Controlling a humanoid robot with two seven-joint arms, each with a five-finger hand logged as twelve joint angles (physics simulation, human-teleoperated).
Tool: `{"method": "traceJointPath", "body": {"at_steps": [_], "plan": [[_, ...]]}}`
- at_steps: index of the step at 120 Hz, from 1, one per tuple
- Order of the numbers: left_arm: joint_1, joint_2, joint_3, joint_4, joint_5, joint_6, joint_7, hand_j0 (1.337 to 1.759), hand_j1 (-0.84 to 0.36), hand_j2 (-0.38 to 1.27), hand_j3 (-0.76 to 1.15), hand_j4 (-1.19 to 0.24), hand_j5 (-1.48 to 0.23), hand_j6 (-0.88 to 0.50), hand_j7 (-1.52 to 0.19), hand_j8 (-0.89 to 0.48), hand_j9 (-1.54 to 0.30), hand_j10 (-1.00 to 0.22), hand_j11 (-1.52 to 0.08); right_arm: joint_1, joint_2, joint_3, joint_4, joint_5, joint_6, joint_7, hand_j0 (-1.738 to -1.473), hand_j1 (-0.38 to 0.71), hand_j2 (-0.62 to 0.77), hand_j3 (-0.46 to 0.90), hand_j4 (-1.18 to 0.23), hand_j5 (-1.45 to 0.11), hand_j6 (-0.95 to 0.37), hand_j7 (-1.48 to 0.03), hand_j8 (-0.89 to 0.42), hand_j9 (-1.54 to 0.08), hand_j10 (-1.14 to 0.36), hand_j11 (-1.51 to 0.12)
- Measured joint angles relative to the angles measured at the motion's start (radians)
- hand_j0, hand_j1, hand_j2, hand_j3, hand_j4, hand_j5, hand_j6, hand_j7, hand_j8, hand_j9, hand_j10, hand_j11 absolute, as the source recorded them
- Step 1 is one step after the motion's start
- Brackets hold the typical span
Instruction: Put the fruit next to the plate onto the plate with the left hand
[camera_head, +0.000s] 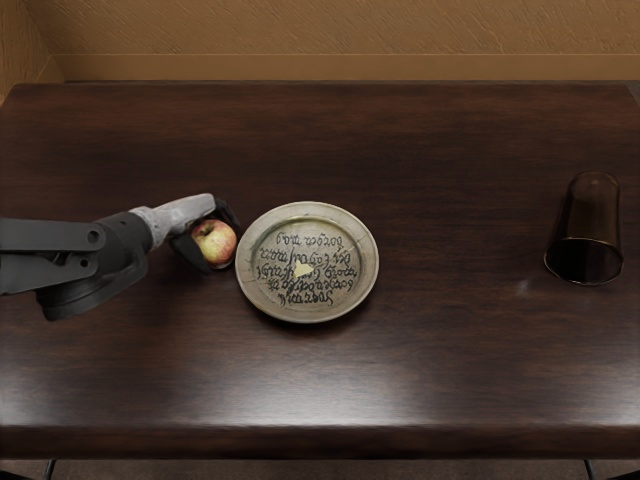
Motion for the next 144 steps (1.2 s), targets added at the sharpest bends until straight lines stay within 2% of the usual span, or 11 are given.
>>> {"method": "traceJointPath", "body": {"at_steps": [19,45,92,108,114,121,144], "plan": [[0.000,0.007,0.005,-0.002,0.002,-0.001,0.004,1.656,-0.19,0.09,0.00,-0.50,-0.66,-0.38,-0.67,-0.41,-0.67,-0.50,-0.68,0.000,0.000,0.000,0.000,0.000,0.000,0.000,-1.658,-0.31,-0.01,0.00,-0.03,-0.04,-0.03,-0.04,-0.03,-0.04,-0.03,-0.04],[-0.001,0.073,0.007,-0.016,-0.005,0.002,0.006,1.655,-0.24,0.22,0.00,-0.44,-0.77,-0.30,-0.77,-0.35,-0.77,-0.57,-0.77,0.000,0.000,0.000,0.000,0.000,0.000,0.000,-1.658,-0.31,-0.01,0.00,-0.03,-0.04,-0.03,-0.04,-0.03,-0.04,-0.03,-0.04],[-0.041,0.143,-0.037,-0.068,-0.010,0.000,0.006,1.655,-0.26,0.23,0.00,-0.39,-0.85,-0.24,-0.85,-0.29,-0.83,-0.61,-0.83,0.000,0.000,0.000,0.000,0.000,0.000,0.000,-1.658,-0.31,-0.01,0.00,-0.03,-0.04,-0.03,-0.04,-0.03,-0.04,-0.03,-0.04],[-0.060,0.128,-0.084,-0.073,-0.011,-0.004,0.007,1.655,-0.24,0.19,0.00,-0.41,-0.85,-0.25,-0.85,-0.31,-0.82,-0.61,-0.82,0.000,0.000,0.000,0.000,0.000,0.000,0.000,-1.658,-0.31,-0.01,0.00,-0.03,-0.04,-0.03,-0.04,-0.03,-0.04,-0.03,-0.04],[-0.077,0.107,-0.097,-0.073,-0.012,-0.004,0.007,1.655,-0.24,0.22,0.00,-0.41,-0.85,-0.25,-0.85,-0.31,-0.82,-0.61,-0.82,0.000,0.000,0.000,0.000,0.000,0.000,0.000,-1.658,-0.31,-0.01,0.00,-0.03,-0.04,-0.03,-0.04,-0.03,-0.04,-0.03,-0.04],[-0.096,0.073,-0.110,-0.074,-0.013,-0.004,0.007,1.655,-0.22,0.16,0.00,-0.43,-0.84,-0.26,-0.85,-0.33,-0.81,-0.63,-0.81,0.000,0.000,0.000,0.000,0.000,0.000,0.000,-1.658,-0.31,-0.01,0.00,-0.03,-0.04,-0.03,-0.04,-0.03,-0.04,-0.03,-0.04],[-0.125,-0.042,-0.135,-0.076,-0.030,-0.007,0.008,1.655,-0.23,0.25,0.00,-0.44,-0.84,-0.27,-0.84,-0.34,-0.81,-0.61,-0.81,0.000,0.000,0.000,0.000,0.000,0.000,0.000,-1.658,-0.31,-0.01,0.00,-0.03,-0.04,-0.03,-0.04,-0.03,-0.04,-0.03,-0.04]]}}
